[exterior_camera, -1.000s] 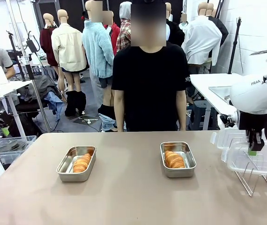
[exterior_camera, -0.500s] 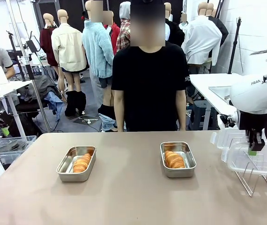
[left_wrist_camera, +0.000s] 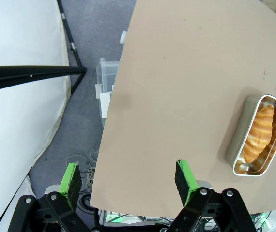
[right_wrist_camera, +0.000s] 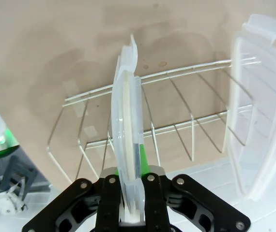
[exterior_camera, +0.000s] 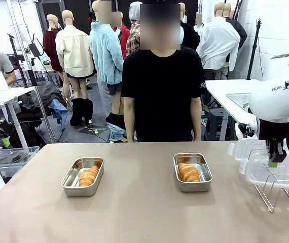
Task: Place the bread in airtight containers.
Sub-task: Release when the human grabs the Airtight Container lid.
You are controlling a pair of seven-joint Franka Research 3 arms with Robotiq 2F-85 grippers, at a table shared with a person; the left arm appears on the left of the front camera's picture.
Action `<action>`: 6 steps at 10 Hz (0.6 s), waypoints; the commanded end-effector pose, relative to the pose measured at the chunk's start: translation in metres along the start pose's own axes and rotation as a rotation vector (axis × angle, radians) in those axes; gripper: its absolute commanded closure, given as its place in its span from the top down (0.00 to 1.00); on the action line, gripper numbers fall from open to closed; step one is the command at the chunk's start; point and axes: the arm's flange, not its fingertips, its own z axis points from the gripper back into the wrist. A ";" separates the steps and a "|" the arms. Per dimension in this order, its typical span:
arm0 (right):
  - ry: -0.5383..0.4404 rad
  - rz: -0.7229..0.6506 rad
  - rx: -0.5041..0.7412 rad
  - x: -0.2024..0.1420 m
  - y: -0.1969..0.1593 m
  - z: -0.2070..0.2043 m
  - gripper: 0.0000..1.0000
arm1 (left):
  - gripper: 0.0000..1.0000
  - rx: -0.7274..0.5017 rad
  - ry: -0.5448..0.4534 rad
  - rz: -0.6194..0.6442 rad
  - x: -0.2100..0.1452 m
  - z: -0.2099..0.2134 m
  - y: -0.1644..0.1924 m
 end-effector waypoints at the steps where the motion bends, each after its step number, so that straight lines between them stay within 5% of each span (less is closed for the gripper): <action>1: -0.050 0.011 0.006 0.013 0.004 0.054 0.00 | 1.00 0.000 -0.002 0.003 0.000 0.000 0.001; 4: -0.175 -0.042 0.151 0.044 -0.004 0.143 0.00 | 1.00 0.000 -0.002 0.003 0.000 0.000 0.001; 6: -0.195 -0.351 0.229 0.058 -0.046 0.188 0.00 | 1.00 0.000 -0.002 0.003 0.000 0.000 0.001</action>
